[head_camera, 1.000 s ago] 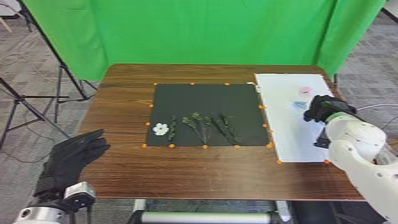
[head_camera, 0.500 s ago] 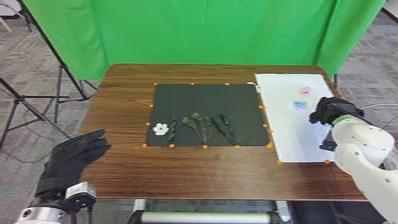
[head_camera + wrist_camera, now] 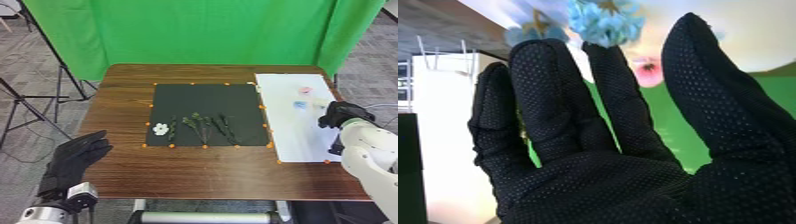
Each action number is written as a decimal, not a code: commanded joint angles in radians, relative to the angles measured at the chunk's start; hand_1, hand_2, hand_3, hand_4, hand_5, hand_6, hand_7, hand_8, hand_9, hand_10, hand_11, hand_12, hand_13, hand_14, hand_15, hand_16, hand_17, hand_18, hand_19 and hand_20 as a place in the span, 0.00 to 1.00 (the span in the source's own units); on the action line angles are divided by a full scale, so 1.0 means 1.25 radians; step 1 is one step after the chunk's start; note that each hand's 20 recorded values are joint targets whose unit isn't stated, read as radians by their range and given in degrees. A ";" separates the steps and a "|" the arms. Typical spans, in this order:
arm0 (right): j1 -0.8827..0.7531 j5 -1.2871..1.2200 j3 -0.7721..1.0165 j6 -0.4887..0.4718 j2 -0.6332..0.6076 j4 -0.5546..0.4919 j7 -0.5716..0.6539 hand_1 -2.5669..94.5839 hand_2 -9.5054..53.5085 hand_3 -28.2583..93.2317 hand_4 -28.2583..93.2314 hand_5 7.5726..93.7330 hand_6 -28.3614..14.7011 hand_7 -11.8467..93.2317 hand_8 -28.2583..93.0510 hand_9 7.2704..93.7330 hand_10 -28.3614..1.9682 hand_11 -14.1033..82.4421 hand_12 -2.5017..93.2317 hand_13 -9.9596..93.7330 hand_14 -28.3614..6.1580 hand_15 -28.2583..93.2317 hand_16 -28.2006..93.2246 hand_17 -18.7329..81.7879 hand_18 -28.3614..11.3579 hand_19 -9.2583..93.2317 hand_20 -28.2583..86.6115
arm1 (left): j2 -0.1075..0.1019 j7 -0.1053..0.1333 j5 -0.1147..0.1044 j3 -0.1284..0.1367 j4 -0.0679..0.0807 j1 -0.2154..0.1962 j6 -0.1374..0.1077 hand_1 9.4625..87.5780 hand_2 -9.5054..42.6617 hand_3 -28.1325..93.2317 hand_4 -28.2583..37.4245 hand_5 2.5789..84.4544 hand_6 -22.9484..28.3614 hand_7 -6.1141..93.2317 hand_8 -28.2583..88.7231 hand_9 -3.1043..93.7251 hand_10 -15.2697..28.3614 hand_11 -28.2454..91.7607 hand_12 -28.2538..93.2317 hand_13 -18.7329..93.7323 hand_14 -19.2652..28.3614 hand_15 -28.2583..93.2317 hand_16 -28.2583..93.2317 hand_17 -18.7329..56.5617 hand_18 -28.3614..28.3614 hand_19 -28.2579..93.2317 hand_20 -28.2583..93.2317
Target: Arrange flowers
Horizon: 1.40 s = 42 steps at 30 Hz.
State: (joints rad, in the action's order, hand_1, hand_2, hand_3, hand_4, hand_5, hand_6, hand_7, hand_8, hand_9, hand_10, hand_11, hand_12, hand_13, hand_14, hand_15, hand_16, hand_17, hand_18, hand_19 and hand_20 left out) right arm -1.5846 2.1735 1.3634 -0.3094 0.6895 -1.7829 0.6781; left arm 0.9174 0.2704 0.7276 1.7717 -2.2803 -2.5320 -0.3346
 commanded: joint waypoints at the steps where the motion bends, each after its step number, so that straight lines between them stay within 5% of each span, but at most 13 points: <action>1: -0.020 0.006 -0.008 0.007 0.001 0.005 0.015 0.35 0.08 0.95 0.00 0.54 0.49 0.26 0.14 0.51 0.25 0.35 0.20 0.56 0.33 0.88 0.38 0.38 0.04 0.87 0.57 | -0.002 -0.015 0.006 -0.003 0.005 0.004 0.017 0.27 0.30 0.89 0.28 0.59 0.76 0.21 0.17 0.47 0.88 0.58 0.32 0.44 1.00 0.75 0.13 0.16 0.90 0.75 0.36; 13: -0.007 0.070 -0.064 0.116 -0.011 0.039 0.025 0.47 0.07 0.92 0.00 0.65 0.59 0.30 0.13 0.69 0.44 0.43 0.21 0.66 0.50 0.86 0.44 0.44 0.07 0.89 0.56 | -0.012 0.007 -0.005 -0.009 0.005 -0.002 0.003 0.27 0.30 0.89 0.28 0.59 0.76 0.21 0.17 0.47 0.88 0.58 0.32 0.44 1.00 0.75 0.13 0.16 0.90 0.75 0.36; 18: -0.002 0.105 -0.090 0.182 -0.022 0.048 0.023 0.57 0.05 0.85 0.00 0.75 0.62 0.33 0.22 0.86 0.63 0.31 0.35 0.73 0.60 0.83 0.48 0.48 0.10 0.91 0.54 | -0.012 0.006 -0.006 -0.010 0.006 -0.001 0.003 0.27 0.31 0.89 0.28 0.59 0.76 0.21 0.17 0.47 0.88 0.58 0.32 0.44 1.00 0.75 0.13 0.16 0.90 0.75 0.36; 31: 0.086 0.126 -0.174 0.294 -0.023 0.020 -0.013 0.61 0.02 0.86 0.00 0.84 0.66 0.32 0.24 0.95 0.70 0.34 0.38 0.80 0.64 0.84 0.46 0.52 0.12 0.95 0.54 | -0.009 0.006 -0.007 0.004 -0.003 -0.015 -0.004 0.27 0.31 0.89 0.28 0.59 0.76 0.21 0.17 0.47 0.88 0.58 0.32 0.44 1.00 0.75 0.13 0.16 0.90 0.75 0.36; 42: 0.335 0.099 -0.452 0.298 0.081 -0.029 -0.111 0.60 0.01 0.87 0.00 0.84 0.66 0.31 0.25 0.95 0.69 0.34 0.38 0.80 0.63 0.84 0.46 0.52 0.12 0.95 0.54 | -0.013 0.001 -0.006 0.008 -0.009 -0.016 -0.008 0.27 0.31 0.89 0.28 0.59 0.76 0.21 0.17 0.47 0.88 0.58 0.32 0.44 1.00 0.75 0.13 0.16 0.90 0.75 0.36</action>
State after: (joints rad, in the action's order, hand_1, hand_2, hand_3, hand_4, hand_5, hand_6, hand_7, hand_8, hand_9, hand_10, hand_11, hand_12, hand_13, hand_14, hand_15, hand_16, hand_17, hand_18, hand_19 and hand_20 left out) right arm -1.3546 2.3074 0.9632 0.0595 0.6673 -1.7754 0.6112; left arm 0.9040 0.2773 0.7237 1.7819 -2.2824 -2.5453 -0.3373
